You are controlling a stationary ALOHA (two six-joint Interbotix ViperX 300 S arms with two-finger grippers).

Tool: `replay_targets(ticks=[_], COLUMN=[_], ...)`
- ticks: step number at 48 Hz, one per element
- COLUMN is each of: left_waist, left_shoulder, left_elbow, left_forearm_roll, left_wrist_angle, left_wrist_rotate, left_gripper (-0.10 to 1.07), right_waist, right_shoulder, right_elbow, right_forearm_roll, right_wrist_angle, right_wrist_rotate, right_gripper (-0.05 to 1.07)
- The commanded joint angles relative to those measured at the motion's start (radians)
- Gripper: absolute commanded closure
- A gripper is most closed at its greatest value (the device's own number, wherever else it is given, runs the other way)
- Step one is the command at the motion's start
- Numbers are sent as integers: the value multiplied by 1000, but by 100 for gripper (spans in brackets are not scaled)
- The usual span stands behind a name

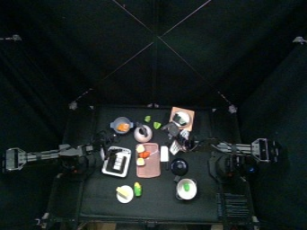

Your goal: Grab green sushi piece

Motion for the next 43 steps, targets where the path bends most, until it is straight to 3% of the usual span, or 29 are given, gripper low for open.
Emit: replay_targets(ticks=[1,10,17,23,33,43], left_waist=[3,3,3,3,3,3], left_shoulder=[2,2,2,2,2,2], left_elbow=[-14,-15,-15,-14,-14,-14], left_forearm_roll=[-2,-2,-2,-2,-2,-2], left_wrist_angle=[-9,-9,-9,-9,-9,-9], left_wrist_rotate=[-3,-5,-5,-5,-6,-5], left_gripper=[2,2,2,2,2,2], right_waist=[135,252,327,390,436,433], right_shoulder=[-8,66,104,115,161,218], right_elbow=[14,25,11,8,17,18], right_forearm_roll=[94,252,242,227,255,245], right_wrist_angle=[-28,-98,-232,-249,-250,-250], right_wrist_rotate=[2,92,222,252,247,245], right_gripper=[10,10,10,10,10,10])
